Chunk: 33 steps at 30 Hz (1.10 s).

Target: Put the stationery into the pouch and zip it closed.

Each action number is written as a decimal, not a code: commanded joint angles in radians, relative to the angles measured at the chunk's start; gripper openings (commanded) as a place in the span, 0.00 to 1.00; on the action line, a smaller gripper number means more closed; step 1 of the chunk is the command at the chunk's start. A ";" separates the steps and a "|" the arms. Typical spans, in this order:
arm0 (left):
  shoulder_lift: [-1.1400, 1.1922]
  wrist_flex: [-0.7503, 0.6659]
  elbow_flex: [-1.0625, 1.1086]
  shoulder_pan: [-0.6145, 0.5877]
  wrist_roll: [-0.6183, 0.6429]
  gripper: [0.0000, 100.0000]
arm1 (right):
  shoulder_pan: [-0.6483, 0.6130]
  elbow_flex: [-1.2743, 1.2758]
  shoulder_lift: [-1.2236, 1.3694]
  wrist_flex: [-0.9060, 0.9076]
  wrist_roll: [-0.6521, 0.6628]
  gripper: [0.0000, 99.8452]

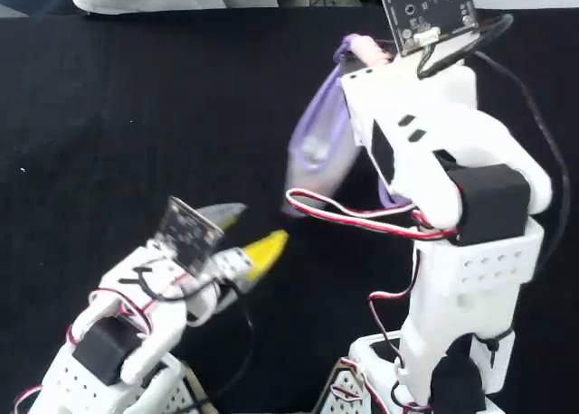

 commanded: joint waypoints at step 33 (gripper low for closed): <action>-0.229 -0.034 -0.018 -0.280 0.092 0.23 | -0.101 -0.320 -0.010 0.374 0.178 0.01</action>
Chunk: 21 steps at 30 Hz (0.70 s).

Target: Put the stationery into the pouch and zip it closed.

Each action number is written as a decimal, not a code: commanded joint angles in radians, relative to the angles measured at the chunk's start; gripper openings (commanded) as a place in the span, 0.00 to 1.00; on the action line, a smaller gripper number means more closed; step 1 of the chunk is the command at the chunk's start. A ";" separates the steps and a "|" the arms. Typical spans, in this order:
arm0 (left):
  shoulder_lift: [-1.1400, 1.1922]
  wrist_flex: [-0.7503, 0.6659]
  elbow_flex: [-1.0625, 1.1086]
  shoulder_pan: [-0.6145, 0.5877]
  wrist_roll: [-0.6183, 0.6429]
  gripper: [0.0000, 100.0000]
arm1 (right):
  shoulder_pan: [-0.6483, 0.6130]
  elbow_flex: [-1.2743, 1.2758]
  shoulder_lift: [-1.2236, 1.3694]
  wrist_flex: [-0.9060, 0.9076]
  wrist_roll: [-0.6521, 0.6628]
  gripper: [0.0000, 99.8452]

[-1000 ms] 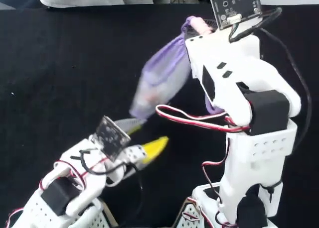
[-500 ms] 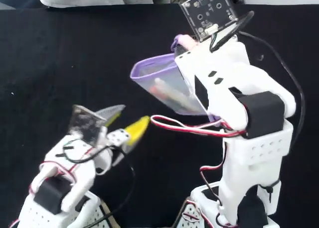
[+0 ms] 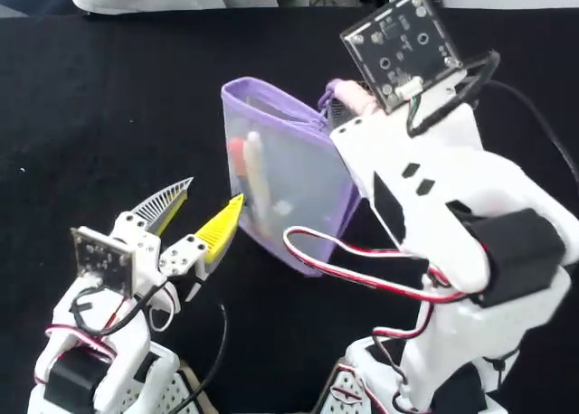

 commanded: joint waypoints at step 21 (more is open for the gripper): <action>-0.003 -0.163 0.127 0.021 -0.074 0.23 | -0.014 -0.114 -0.008 0.043 0.178 0.01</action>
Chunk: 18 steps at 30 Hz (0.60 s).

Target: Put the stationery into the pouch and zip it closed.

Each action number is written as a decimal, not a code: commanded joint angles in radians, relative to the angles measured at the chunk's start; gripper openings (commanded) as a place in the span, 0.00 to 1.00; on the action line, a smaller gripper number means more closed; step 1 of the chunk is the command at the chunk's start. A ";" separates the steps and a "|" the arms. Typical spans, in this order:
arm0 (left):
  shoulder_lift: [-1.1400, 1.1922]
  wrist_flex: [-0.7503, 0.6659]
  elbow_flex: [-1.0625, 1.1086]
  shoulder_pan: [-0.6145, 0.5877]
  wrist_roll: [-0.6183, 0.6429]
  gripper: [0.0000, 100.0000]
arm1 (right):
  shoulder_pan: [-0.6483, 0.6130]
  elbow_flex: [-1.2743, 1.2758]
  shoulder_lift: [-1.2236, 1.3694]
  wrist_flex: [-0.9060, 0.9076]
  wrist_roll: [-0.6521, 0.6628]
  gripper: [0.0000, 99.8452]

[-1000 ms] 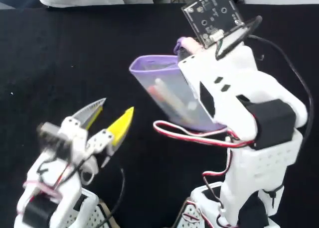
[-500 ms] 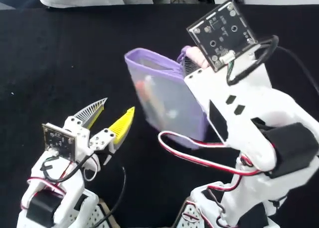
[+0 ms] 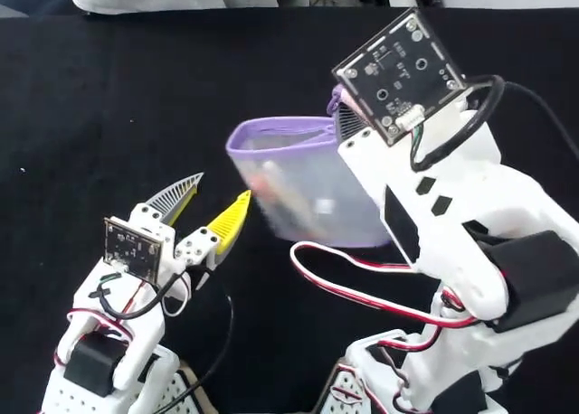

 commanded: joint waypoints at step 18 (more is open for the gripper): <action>-0.006 0.003 -0.053 0.320 -0.080 0.23 | -0.068 0.059 -0.008 0.014 0.035 0.01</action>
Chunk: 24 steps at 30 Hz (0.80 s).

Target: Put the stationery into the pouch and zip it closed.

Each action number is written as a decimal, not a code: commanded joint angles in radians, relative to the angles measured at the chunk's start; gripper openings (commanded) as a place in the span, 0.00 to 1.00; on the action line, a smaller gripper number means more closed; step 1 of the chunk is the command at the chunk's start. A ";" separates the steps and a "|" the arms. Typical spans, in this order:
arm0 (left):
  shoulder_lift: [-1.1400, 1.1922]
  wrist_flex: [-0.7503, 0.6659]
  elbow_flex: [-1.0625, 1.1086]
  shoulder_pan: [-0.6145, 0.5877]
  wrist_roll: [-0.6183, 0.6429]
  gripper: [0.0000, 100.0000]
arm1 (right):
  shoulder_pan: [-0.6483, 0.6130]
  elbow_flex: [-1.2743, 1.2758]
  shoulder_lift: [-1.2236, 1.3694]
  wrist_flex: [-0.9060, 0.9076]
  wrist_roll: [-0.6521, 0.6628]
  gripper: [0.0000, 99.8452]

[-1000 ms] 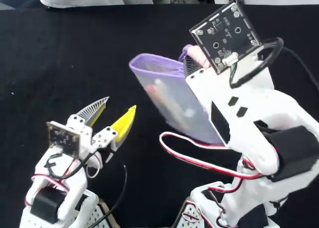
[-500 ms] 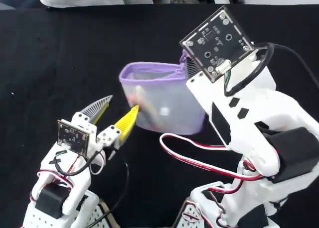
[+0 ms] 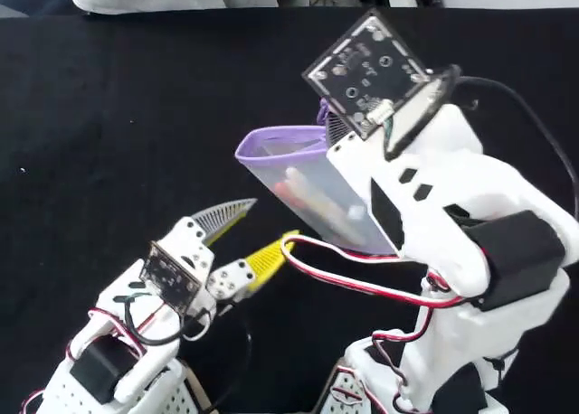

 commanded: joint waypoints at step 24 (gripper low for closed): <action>-0.009 0.253 -0.262 -0.008 0.083 0.23 | -0.005 0.114 0.002 -0.084 -0.180 0.01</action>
